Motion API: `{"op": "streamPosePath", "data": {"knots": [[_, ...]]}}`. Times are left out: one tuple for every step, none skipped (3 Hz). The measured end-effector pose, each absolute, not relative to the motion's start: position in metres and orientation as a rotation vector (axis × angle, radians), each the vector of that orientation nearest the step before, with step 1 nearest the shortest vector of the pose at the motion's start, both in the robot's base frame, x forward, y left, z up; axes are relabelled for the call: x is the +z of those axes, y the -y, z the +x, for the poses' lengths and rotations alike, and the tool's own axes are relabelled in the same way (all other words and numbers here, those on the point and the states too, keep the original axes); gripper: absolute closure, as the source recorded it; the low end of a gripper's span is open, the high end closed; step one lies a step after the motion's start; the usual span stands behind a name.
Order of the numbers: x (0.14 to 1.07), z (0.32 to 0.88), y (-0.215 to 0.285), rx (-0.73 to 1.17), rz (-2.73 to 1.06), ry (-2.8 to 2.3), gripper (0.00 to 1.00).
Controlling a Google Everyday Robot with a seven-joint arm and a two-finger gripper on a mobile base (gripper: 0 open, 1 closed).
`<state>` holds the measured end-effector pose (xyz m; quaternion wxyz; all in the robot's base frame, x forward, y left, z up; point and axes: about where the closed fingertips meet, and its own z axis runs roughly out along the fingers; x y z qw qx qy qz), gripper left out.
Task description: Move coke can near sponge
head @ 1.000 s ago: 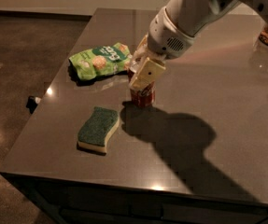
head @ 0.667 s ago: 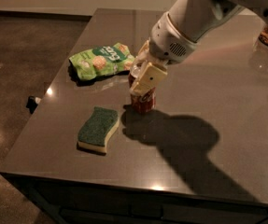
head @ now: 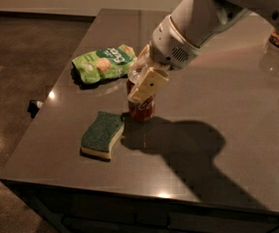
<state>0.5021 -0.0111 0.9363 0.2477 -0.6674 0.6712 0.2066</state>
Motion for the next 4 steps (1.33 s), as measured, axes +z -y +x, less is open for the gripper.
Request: {"op": "streamPosePath", "data": {"knots": [[0.9302, 0.5014, 0.0061, 0.582, -1.827, -1.833, 0.28], [0.9210, 0.5034, 0.0075, 0.587, -1.832, -1.855, 0.04], [0.9207, 0.5032, 0.0069, 0.586, -1.834, -1.855, 0.00], [0.9207, 0.5032, 0.0069, 0.586, -1.834, -1.855, 0.00]]}}
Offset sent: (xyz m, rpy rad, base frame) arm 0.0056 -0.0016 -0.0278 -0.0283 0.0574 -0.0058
